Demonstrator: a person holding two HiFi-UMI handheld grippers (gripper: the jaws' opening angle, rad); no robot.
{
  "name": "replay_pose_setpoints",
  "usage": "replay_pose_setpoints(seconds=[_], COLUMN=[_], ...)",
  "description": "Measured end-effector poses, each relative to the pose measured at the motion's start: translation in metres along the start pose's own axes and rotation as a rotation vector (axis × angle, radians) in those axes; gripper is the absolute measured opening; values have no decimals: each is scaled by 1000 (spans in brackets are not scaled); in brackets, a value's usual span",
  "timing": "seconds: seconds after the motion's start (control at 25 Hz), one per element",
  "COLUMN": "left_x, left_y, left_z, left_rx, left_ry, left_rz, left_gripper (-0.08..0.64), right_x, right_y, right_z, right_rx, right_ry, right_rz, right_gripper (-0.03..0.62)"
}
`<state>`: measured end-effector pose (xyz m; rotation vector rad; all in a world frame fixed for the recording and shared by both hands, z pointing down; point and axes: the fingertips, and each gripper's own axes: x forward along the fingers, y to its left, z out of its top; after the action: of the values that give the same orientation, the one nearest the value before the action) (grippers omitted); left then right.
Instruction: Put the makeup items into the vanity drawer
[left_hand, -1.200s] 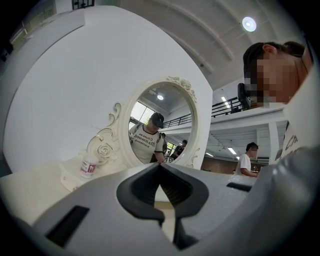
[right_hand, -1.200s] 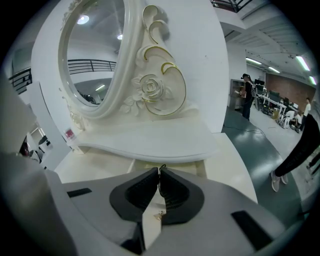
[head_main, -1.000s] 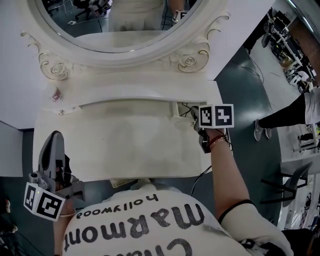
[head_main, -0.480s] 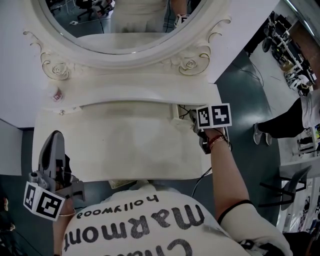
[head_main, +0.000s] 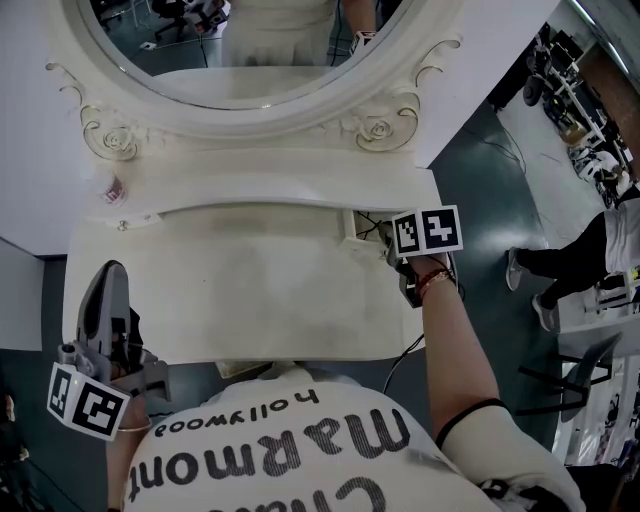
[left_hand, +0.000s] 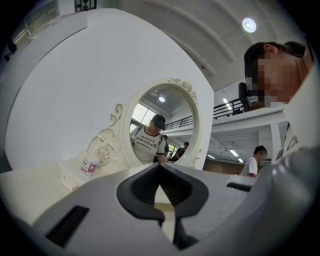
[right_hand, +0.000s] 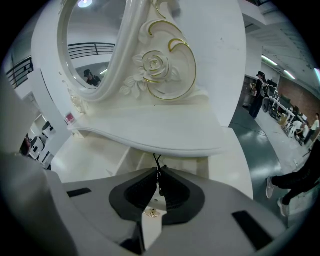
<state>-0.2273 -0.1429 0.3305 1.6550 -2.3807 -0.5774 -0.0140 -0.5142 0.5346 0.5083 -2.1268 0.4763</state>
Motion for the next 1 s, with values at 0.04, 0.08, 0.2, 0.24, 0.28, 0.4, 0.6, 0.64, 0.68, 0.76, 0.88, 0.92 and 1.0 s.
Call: replay_pose_setpoints(seconds=[0.04, 0.08, 0.2, 0.24, 0.28, 0.4, 0.6, 0.64, 0.68, 0.76, 0.88, 0.92, 1.0], left_x=[1, 1, 3, 3, 3, 2, 1, 1, 1, 1, 2, 2, 3], left_y=[0, -1, -2, -2, -2, -2, -1, -1, -1, -1, -1, -1, -1], left_z=[0, 0, -1, -2, -2, -2, -4, -5, -5, -4, -2, -2, -2], left_rx=[-2, -4, -7, -8, -10, -13, -19, -20, -20, -20, -19, -18, -18], left_ry=[-1, -2, -2, -3, -4, -5, -2, -1, -1, 0, -4, -6, -7], left_rz=[0, -1, -3, -3, -3, -2, 2, 2, 2, 2, 1, 0, -3], left_gripper=[8, 8, 8, 8, 8, 8, 8, 8, 8, 8, 8, 8, 8], right_x=[0, 0, 1, 1, 1, 1, 2, 2, 2, 2, 2, 2, 2], right_y=[0, 0, -1, -1, -2, -4, -5, -5, -6, -6, -6, -6, -6], right_z=[0, -1, -3, -4, -4, -4, -4, -4, -4, -4, -4, -4, -4], right_rx=[-5, -11, -40, -51, -62, -83, -94, -96, -96, -96, -96, -97, -98], right_ry=[4, 8, 28, 35, 41, 52, 61, 63, 65, 68, 69, 70, 69], right_rz=[-3, -7, -21, -26, -34, -51, -44, -42, -42, -43, -45, -46, -50], right_gripper=[41, 41, 43, 44, 45, 49, 49, 49, 49, 49, 49, 49, 49])
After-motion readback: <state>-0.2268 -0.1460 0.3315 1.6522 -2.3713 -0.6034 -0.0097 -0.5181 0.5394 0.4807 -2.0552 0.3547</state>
